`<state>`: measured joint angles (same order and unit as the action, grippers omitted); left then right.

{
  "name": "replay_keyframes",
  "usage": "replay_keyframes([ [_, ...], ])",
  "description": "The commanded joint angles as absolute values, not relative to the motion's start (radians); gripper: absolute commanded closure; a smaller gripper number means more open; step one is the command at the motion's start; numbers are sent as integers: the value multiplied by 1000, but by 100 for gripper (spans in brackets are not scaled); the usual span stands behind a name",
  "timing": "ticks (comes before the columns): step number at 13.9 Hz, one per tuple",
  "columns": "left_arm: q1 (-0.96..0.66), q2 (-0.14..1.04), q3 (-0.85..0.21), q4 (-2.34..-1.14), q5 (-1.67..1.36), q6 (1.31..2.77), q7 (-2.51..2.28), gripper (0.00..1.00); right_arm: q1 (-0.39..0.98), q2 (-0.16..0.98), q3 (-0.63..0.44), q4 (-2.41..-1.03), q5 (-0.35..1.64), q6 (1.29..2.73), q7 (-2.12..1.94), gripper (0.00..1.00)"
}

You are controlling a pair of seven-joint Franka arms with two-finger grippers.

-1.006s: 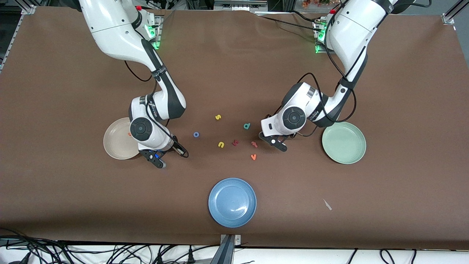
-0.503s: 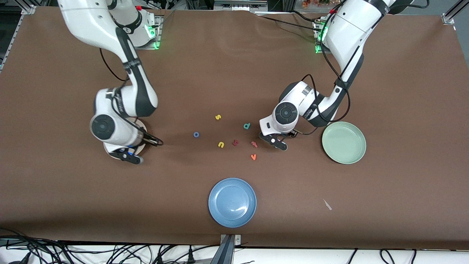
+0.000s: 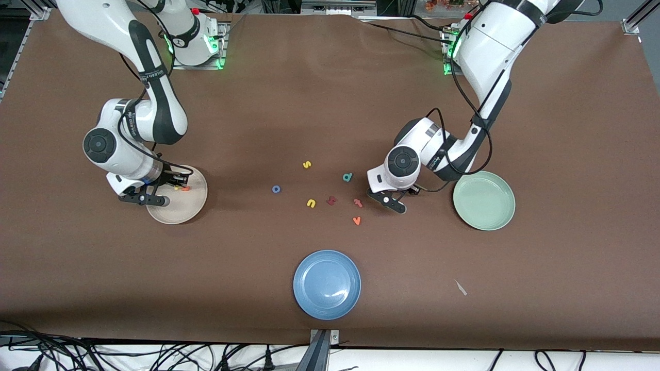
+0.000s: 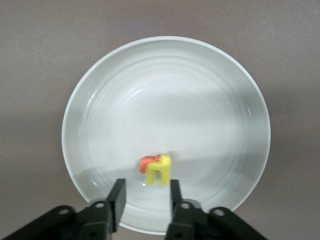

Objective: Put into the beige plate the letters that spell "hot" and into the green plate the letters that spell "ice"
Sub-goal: 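Place the yellow letter on the beige plate while the left gripper grasps orange letter, then carry the orange letter to the green plate while the right gripper reaches blue letter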

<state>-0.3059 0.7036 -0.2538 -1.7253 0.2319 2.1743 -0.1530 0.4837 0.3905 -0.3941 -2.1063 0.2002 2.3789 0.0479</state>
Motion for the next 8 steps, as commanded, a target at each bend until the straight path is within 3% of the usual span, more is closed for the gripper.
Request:
replay_keyframes([
  [1,-284,664,-256,-1717,268,2122,-166,100,486,365,-391,-2106,207,2376,50,0],
  [4,-209,563,-261,-1690,259,1942,-65,100,499,373,-339,-2066,207,2375,240,0],
  [8,-19,554,-261,-1692,268,1882,156,100,508,420,-195,-1997,206,2376,490,0],
])
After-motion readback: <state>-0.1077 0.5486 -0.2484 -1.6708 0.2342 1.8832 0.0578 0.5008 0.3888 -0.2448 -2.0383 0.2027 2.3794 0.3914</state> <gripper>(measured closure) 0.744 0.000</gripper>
